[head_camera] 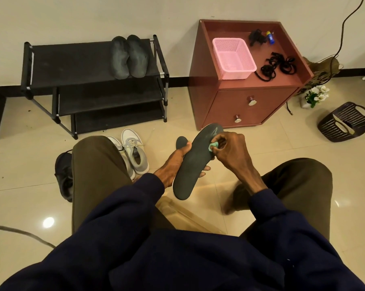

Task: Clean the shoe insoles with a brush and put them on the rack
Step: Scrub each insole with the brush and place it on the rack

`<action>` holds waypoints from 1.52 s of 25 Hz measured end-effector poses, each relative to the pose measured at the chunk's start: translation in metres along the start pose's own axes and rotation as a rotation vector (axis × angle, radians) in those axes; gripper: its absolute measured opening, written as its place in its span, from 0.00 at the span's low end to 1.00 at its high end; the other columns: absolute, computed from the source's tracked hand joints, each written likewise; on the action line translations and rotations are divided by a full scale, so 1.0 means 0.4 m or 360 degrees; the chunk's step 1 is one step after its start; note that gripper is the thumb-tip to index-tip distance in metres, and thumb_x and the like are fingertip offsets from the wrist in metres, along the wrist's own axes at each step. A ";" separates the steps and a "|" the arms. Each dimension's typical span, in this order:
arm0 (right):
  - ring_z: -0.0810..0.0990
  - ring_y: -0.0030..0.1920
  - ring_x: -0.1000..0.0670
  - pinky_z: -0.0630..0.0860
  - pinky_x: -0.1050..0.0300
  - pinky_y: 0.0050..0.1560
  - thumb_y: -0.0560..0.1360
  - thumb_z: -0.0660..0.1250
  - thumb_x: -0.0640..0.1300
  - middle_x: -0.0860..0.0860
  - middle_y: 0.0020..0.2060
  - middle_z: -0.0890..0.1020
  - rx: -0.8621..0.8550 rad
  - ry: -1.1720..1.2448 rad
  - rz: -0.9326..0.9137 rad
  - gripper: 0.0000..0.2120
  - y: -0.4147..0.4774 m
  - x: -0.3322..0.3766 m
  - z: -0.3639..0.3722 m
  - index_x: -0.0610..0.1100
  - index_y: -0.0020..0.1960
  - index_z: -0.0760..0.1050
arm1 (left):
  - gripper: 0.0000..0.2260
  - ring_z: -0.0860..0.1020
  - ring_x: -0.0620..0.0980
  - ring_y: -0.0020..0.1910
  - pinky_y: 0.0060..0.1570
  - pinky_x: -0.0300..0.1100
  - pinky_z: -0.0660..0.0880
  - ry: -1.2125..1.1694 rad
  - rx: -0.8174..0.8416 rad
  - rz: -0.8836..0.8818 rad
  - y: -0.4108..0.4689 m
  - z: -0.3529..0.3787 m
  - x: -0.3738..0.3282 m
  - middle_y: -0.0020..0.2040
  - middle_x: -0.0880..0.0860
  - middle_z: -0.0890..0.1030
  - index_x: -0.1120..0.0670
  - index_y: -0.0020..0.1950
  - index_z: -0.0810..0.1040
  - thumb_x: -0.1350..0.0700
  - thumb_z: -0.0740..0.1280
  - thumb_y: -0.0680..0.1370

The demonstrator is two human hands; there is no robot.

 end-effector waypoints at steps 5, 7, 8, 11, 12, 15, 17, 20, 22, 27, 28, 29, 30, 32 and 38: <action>0.85 0.36 0.55 0.83 0.61 0.37 0.70 0.80 0.36 0.49 0.39 0.86 0.0475 0.0272 -0.0016 0.08 -0.032 0.042 0.038 0.41 0.47 0.85 | 0.27 0.85 0.61 0.46 0.41 0.52 0.82 -0.0069 0.0010 -0.0029 -0.010 0.011 -0.008 0.59 0.63 0.83 0.59 0.69 0.77 0.39 0.59 0.83; 0.85 0.36 0.54 0.84 0.59 0.37 0.70 0.80 0.36 0.49 0.39 0.86 0.0399 0.0289 -0.0010 0.07 -0.024 0.035 0.036 0.41 0.47 0.85 | 0.27 0.85 0.62 0.48 0.42 0.52 0.82 -0.0057 0.0021 -0.0021 -0.011 0.013 -0.007 0.61 0.64 0.82 0.58 0.69 0.77 0.38 0.59 0.83; 0.85 0.37 0.54 0.84 0.60 0.39 0.70 0.80 0.37 0.49 0.40 0.86 0.0247 0.0221 -0.0022 0.07 -0.014 0.024 0.025 0.41 0.47 0.85 | 0.28 0.84 0.62 0.51 0.44 0.52 0.82 -0.0045 0.0055 -0.0030 -0.011 0.018 -0.004 0.62 0.64 0.82 0.59 0.70 0.76 0.37 0.59 0.83; 0.84 0.40 0.55 0.82 0.65 0.43 0.72 0.79 0.40 0.49 0.43 0.86 -0.0188 0.0135 -0.0006 0.07 0.002 -0.013 -0.008 0.41 0.49 0.85 | 0.30 0.82 0.63 0.57 0.49 0.52 0.81 0.0014 0.0129 -0.0057 -0.011 0.023 0.002 0.64 0.65 0.80 0.60 0.71 0.75 0.36 0.58 0.82; 0.83 0.41 0.55 0.82 0.66 0.44 0.72 0.78 0.40 0.49 0.43 0.85 -0.0280 0.0162 -0.0017 0.07 -0.001 -0.014 -0.010 0.41 0.50 0.84 | 0.30 0.82 0.63 0.57 0.49 0.52 0.82 0.0015 0.0135 -0.0053 -0.011 0.024 -0.001 0.64 0.65 0.81 0.60 0.70 0.75 0.36 0.59 0.82; 0.83 0.41 0.57 0.80 0.69 0.44 0.72 0.79 0.39 0.50 0.43 0.85 -0.0213 0.0243 -0.0089 0.07 -0.019 0.022 0.022 0.42 0.50 0.85 | 0.30 0.82 0.63 0.56 0.47 0.51 0.82 0.0045 0.0164 -0.0028 -0.014 0.023 -0.005 0.64 0.66 0.80 0.58 0.72 0.75 0.36 0.60 0.82; 0.83 0.40 0.59 0.79 0.70 0.44 0.71 0.79 0.40 0.52 0.42 0.85 -0.0052 0.0260 -0.0118 0.07 -0.019 0.040 0.036 0.43 0.49 0.85 | 0.29 0.83 0.63 0.54 0.46 0.52 0.82 0.0041 0.0163 -0.0011 -0.015 0.021 -0.005 0.64 0.66 0.80 0.58 0.73 0.74 0.37 0.60 0.82; 0.83 0.40 0.57 0.80 0.68 0.43 0.71 0.79 0.39 0.51 0.41 0.85 -0.0186 0.0200 -0.0062 0.06 0.005 0.012 0.008 0.43 0.48 0.85 | 0.30 0.82 0.63 0.56 0.48 0.52 0.82 0.0053 0.0200 -0.0035 -0.010 0.026 0.000 0.65 0.65 0.80 0.59 0.72 0.74 0.37 0.59 0.82; 0.84 0.41 0.54 0.82 0.65 0.44 0.72 0.78 0.38 0.50 0.42 0.85 -0.0297 0.0194 0.0023 0.06 0.012 -0.021 -0.011 0.42 0.48 0.85 | 0.31 0.81 0.63 0.57 0.50 0.52 0.81 0.0075 0.0251 -0.0065 -0.009 0.029 0.007 0.67 0.65 0.78 0.60 0.73 0.73 0.36 0.58 0.82; 0.83 0.39 0.58 0.79 0.71 0.41 0.71 0.80 0.40 0.52 0.40 0.85 0.0065 0.0251 -0.0011 0.07 -0.009 0.011 0.021 0.42 0.48 0.86 | 0.29 0.82 0.63 0.55 0.47 0.52 0.82 0.0075 0.0178 -0.0052 -0.008 0.023 0.005 0.64 0.66 0.80 0.59 0.73 0.74 0.37 0.59 0.83; 0.83 0.39 0.59 0.79 0.71 0.41 0.71 0.80 0.40 0.53 0.39 0.84 0.0083 0.0227 -0.0029 0.07 -0.008 0.015 0.021 0.42 0.48 0.86 | 0.29 0.82 0.63 0.55 0.46 0.52 0.82 0.0062 0.0190 -0.0042 -0.008 0.023 0.004 0.65 0.66 0.80 0.59 0.73 0.74 0.37 0.59 0.83; 0.83 0.38 0.59 0.79 0.71 0.40 0.71 0.79 0.40 0.53 0.39 0.84 0.0021 0.0195 -0.0019 0.06 -0.002 0.009 0.014 0.42 0.47 0.85 | 0.30 0.82 0.63 0.55 0.47 0.52 0.82 0.0057 0.0216 -0.0037 -0.010 0.026 0.003 0.66 0.66 0.79 0.59 0.73 0.73 0.37 0.58 0.83; 0.82 0.38 0.59 0.80 0.70 0.40 0.71 0.79 0.39 0.53 0.39 0.83 -0.0086 0.0167 0.0015 0.05 0.006 -0.007 0.000 0.42 0.47 0.85 | 0.30 0.82 0.63 0.56 0.48 0.51 0.82 0.0072 0.0248 -0.0045 -0.011 0.030 0.003 0.67 0.65 0.79 0.60 0.74 0.73 0.37 0.57 0.83; 0.82 0.38 0.58 0.82 0.66 0.41 0.72 0.78 0.39 0.53 0.39 0.83 -0.0271 0.0133 0.0095 0.05 0.014 -0.046 -0.023 0.42 0.46 0.85 | 0.30 0.82 0.62 0.57 0.50 0.52 0.82 0.0101 0.0290 -0.0059 -0.013 0.037 0.006 0.67 0.64 0.79 0.59 0.73 0.73 0.37 0.55 0.84; 0.83 0.36 0.58 0.80 0.67 0.38 0.70 0.80 0.39 0.52 0.38 0.85 0.0234 0.0242 0.0060 0.06 -0.009 0.000 0.022 0.42 0.47 0.86 | 0.28 0.83 0.63 0.56 0.49 0.52 0.83 0.0066 0.0220 -0.0059 -0.012 0.024 0.001 0.64 0.65 0.81 0.59 0.71 0.75 0.38 0.58 0.83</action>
Point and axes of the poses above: each hand's wrist, its own y-axis towards the middle knuckle, its own z-axis out of the palm, x = y × z, the point moved 5 cm from there along y, towards the middle knuckle
